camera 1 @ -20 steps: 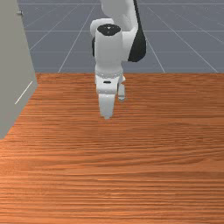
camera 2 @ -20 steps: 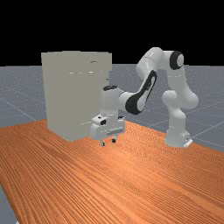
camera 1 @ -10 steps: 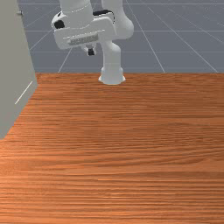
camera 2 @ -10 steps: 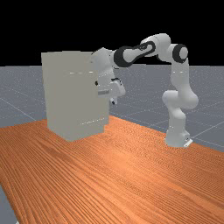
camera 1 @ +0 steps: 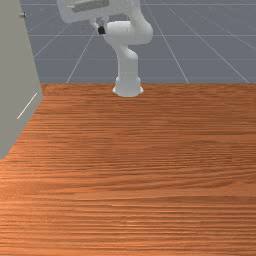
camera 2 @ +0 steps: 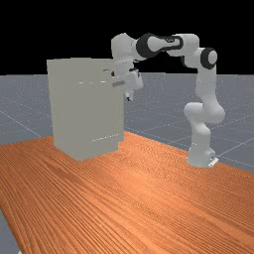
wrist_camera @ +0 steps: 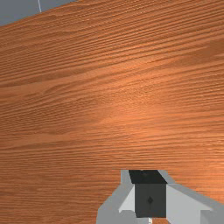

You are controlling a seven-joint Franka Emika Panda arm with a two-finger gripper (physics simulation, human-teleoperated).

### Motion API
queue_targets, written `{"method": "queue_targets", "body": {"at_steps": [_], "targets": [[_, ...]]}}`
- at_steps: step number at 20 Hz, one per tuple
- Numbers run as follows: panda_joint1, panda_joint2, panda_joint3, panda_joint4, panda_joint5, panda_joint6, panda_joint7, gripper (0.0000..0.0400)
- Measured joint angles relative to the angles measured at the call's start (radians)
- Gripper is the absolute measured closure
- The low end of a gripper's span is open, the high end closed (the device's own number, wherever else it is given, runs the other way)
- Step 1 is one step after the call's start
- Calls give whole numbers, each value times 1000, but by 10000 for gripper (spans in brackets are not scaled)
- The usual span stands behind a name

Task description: Open the drawer

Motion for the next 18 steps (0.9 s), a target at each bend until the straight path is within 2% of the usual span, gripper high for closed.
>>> {"method": "queue_targets", "body": {"at_steps": [2, 7, 9, 12, 18], "targets": [[-19, -55, -31, 65, -17, 13, 26, 400], [-153, -120, -170, 222, -54, 52, 69, 400], [-200, -137, -207, 276, -66, 75, 85, 400], [-237, -136, -240, 295, -73, 115, 92, 400], [-251, -115, -247, 239, -70, 183, 90, 400]]}}
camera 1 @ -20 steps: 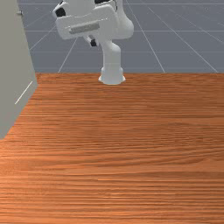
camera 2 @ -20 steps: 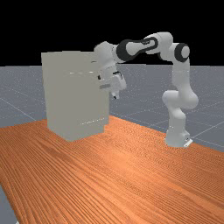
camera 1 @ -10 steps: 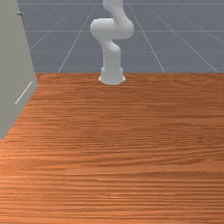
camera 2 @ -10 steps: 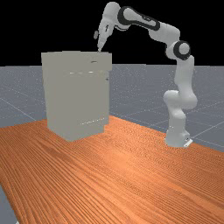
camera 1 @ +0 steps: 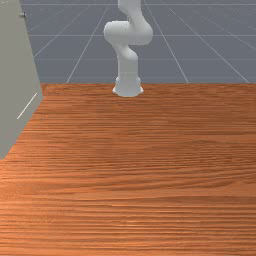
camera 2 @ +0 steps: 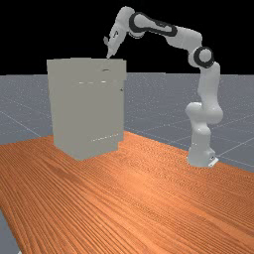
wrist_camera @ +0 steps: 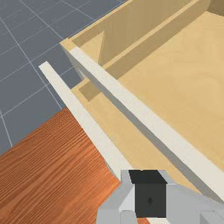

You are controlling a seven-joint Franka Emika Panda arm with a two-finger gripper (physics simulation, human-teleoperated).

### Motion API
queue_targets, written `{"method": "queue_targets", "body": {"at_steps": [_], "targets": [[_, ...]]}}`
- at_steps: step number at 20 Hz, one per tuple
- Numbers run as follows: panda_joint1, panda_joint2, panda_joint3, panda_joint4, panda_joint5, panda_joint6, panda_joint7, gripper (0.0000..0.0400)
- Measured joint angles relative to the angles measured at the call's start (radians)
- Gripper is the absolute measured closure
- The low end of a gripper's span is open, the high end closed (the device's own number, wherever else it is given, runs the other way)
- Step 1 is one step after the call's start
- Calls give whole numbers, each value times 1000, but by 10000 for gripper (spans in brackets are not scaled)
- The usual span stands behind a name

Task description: Open the drawer

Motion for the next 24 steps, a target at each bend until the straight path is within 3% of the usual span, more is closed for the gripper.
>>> {"method": "queue_targets", "body": {"at_steps": [14, 15, 16, 17, 19, 22, 24], "targets": [[-65, -14, 14, -46, 31, 132, -31, 400], [-71, -27, 22, -68, 35, 158, -37, 398], [-77, -38, 35, -86, 38, 180, -37, 375], [-84, -45, 51, -98, 41, 196, -36, 327], [-85, -66, 91, -140, 46, 215, -37, 302], [-68, -146, 151, -223, 42, 219, -30, 350], [-66, -170, 172, -247, 31, 220, -23, 348]]}}
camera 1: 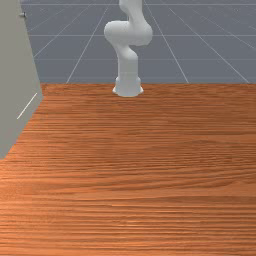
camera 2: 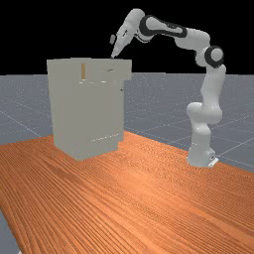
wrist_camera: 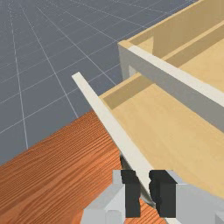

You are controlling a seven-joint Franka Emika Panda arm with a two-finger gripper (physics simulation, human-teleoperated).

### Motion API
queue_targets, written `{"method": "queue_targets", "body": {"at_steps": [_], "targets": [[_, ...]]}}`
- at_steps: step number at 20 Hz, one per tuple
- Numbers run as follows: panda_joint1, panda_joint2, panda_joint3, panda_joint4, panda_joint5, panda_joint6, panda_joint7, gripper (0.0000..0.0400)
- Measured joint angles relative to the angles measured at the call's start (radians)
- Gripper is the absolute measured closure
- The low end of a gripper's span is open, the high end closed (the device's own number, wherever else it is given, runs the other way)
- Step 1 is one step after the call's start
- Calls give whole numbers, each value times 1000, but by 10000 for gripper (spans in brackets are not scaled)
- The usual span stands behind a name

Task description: Open the drawer

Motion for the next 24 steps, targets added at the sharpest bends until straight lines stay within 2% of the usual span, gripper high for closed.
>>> {"method": "queue_targets", "body": {"at_steps": [12, 16, 24], "targets": [[-44, 6, 58, 11, -27, -26, 9, 333], [-59, 5, 78, 10, -31, -28, 11, 314], [-73, -25, 147, -6, -36, -70, 23, 250]]}}
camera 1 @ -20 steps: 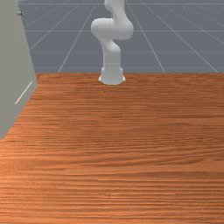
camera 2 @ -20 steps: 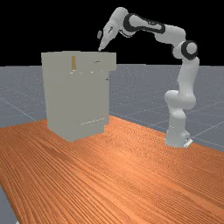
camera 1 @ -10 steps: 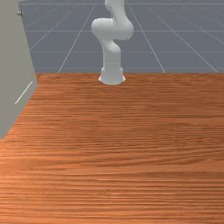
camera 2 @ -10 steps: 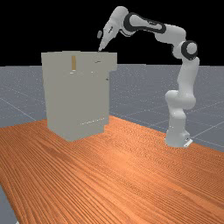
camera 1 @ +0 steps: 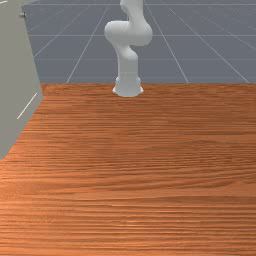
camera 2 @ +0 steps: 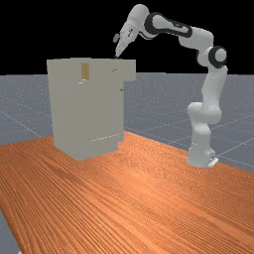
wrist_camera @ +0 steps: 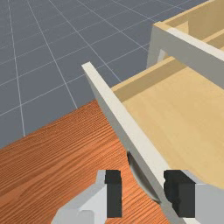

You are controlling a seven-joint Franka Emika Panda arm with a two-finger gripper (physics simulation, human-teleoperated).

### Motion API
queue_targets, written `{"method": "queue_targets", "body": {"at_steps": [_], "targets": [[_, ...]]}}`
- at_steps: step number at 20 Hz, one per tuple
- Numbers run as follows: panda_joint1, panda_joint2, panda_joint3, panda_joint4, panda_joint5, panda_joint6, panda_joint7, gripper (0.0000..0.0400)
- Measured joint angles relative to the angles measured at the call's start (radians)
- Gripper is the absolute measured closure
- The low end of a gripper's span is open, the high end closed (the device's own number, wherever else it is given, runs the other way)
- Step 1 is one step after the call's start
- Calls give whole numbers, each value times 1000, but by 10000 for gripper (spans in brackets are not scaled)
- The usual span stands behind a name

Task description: Open the drawer

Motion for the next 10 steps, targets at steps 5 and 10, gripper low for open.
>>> {"method": "queue_targets", "body": {"at_steps": [5, 10], "targets": [[0, -28, 48, -18, -4, -30, 7, 249], [9, -65, 97, -46, -10, -56, 22, 256]]}}
